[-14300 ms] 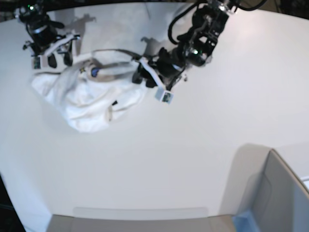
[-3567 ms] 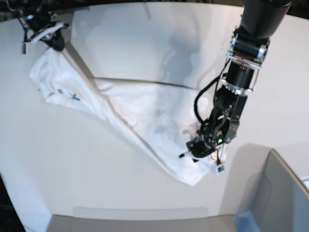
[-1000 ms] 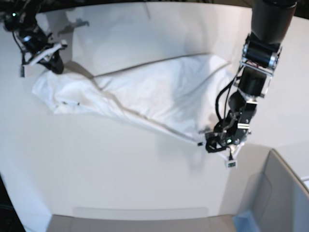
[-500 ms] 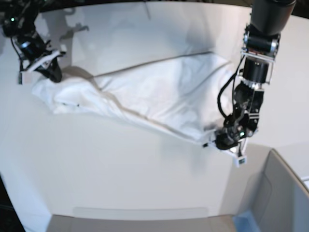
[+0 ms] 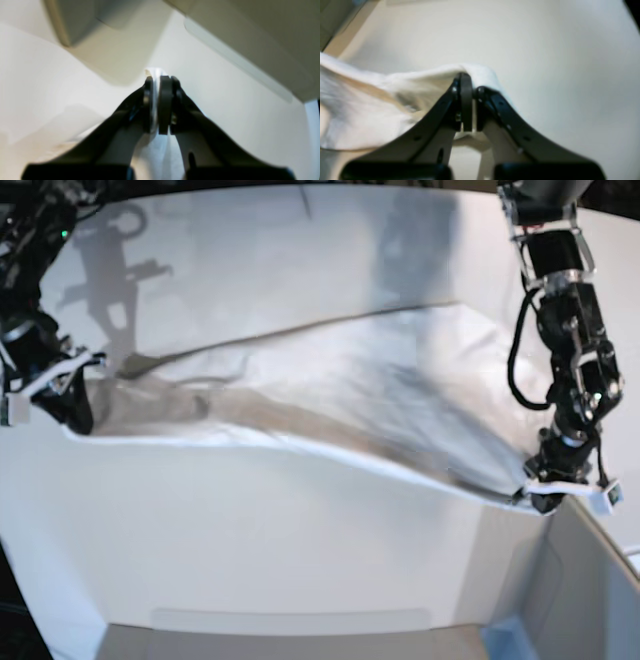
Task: Layout the t-shirt on the table in an organized manner, then fold the t-shirt properly
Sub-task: 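Lift the t-shirt high with both grippers and swing it across the table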
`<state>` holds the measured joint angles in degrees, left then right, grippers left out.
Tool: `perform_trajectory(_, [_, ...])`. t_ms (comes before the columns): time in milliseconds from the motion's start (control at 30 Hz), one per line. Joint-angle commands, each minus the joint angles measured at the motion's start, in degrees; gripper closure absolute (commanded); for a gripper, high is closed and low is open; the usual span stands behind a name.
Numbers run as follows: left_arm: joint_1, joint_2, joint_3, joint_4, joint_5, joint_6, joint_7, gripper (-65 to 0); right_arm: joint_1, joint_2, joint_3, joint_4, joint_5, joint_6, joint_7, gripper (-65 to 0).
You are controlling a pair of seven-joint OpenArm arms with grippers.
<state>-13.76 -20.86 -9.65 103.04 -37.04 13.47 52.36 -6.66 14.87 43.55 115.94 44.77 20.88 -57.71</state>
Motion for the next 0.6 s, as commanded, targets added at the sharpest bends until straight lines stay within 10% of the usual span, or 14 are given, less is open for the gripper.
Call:
perform_trajectory(0, [-1.6,-0.8,-0.7,1.8,0.0,-0.6,-1.2,-2.0,2.1,2.1,0.3,1.1,0.8,0.6,1.8,0.0])
perform_trajectory(433, [-0.8,-3.4,-17.8,4.1,-16.6,-0.9,-2.8,-2.0,12.6,8.0,-1.9,0.9,1.1,0.6,8.3,0.0])
perform_trajectory(567, [3.7,-3.5,-26.8,7.5,-24.4,-7.6,-2.8,-1.9,16.4,7.5,-2.6,1.0,1.1,0.6,12.0,0.0])
